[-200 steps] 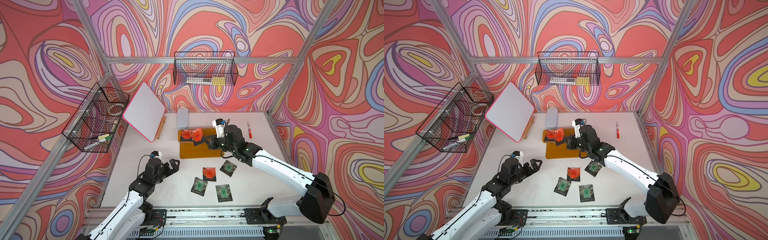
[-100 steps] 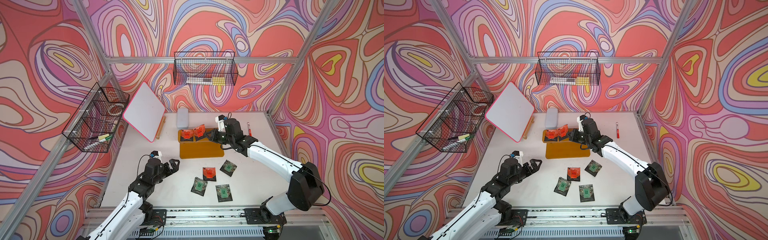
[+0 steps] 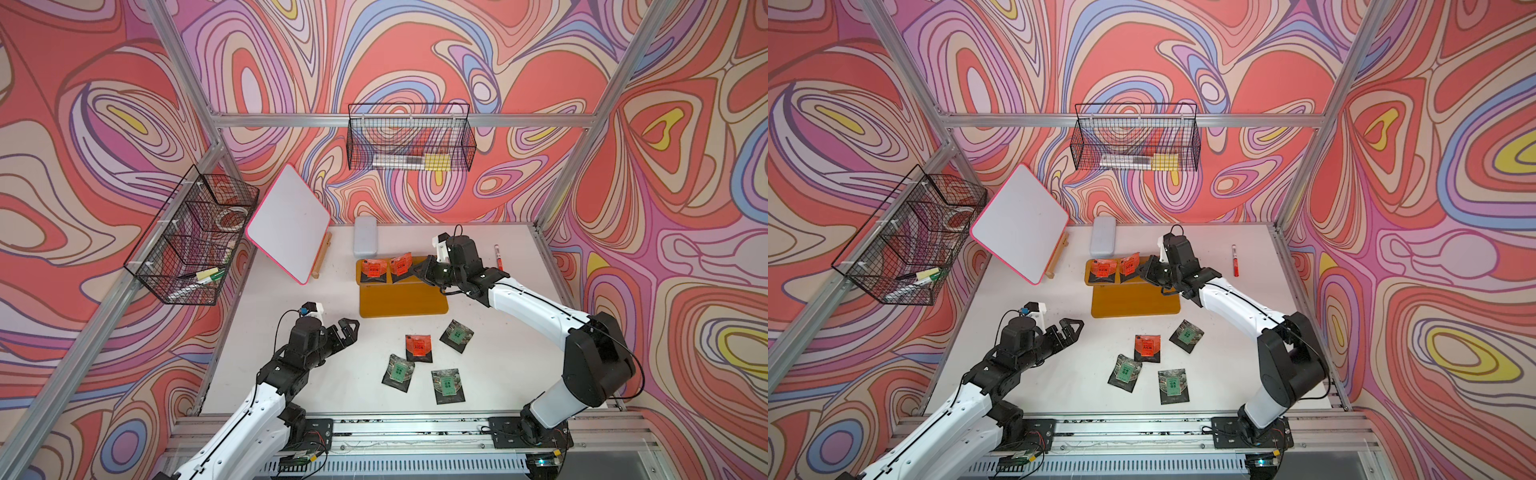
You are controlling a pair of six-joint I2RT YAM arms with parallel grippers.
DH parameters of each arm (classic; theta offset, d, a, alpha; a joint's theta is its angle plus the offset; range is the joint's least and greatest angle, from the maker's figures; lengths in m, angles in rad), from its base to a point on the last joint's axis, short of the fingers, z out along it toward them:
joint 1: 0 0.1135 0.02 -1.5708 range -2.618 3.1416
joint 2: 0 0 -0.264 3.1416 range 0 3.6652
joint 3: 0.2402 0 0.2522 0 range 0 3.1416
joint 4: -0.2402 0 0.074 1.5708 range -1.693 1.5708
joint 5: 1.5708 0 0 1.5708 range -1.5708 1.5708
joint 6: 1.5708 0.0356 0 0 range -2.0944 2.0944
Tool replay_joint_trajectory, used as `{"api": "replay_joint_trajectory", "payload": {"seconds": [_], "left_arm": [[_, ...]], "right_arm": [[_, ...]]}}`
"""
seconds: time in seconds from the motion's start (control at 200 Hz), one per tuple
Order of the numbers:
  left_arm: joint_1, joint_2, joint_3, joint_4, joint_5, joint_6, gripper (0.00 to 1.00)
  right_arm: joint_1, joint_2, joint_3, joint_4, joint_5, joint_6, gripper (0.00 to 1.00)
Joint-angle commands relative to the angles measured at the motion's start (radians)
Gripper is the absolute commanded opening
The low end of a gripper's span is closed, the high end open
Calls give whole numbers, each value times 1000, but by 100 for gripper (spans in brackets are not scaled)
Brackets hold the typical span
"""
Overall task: Place the tea bags on the shelf by color
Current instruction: Place the tea bag on the shelf.
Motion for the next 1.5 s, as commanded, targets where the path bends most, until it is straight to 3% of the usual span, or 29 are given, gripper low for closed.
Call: {"api": "replay_joint_trajectory", "payload": {"seconds": [0.0, 1.492], "left_arm": [[-5, -8, 4, -23, -8, 15, 99], [-5, -5, -3, -16, -11, 11, 99]], "right_arm": [[-5, 19, 34, -1, -16, 20, 0], [-6, 39, 32, -11, -12, 49, 1]]}}
